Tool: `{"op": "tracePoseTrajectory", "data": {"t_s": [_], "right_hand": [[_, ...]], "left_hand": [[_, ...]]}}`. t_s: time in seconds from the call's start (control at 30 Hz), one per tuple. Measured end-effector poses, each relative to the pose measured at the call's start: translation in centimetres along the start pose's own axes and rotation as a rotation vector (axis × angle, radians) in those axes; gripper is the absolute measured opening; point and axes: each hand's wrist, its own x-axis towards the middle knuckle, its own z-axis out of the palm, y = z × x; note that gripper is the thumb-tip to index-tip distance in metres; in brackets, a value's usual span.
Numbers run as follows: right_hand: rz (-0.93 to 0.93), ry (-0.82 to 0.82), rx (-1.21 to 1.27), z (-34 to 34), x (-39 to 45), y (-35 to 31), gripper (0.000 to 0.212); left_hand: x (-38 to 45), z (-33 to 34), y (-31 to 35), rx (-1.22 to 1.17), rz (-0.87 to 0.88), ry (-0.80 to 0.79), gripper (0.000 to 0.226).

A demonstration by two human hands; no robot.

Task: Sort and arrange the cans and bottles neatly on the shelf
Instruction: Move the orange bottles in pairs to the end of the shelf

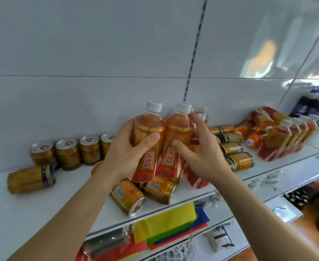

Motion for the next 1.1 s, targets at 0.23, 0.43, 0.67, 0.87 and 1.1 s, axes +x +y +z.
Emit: {"op": "tracePoseTrajectory", "data": {"t_s": [0.23, 0.43, 0.67, 0.87, 1.1], "right_hand": [[-0.006, 0.1, 0.016, -10.0, -5.2, 4.6, 0.075], [0.03, 0.058, -0.105, -23.0, -10.9, 9.9, 0.069], [0.148, 0.175, -0.167, -35.2, -16.6, 15.2, 0.074], [0.234, 0.227, -0.215, -41.6, -19.2, 20.6, 0.073], [0.263, 0.262, -0.25, -48.8, -17.0, 28.7, 0.071]], "left_hand": [[-1.8, 11.1, 3.8, -0.082, 0.023, -0.067, 0.054], [-3.2, 25.4, 5.3, -0.141, 0.045, -0.133, 0.068], [-3.7, 40.2, 6.4, -0.066, 0.065, -0.3, 0.065], [-1.7, 49.2, 6.0, 0.061, 0.062, -0.413, 0.068], [3.9, 60.0, 3.8, 0.114, 0.121, -0.474, 0.07]]}}
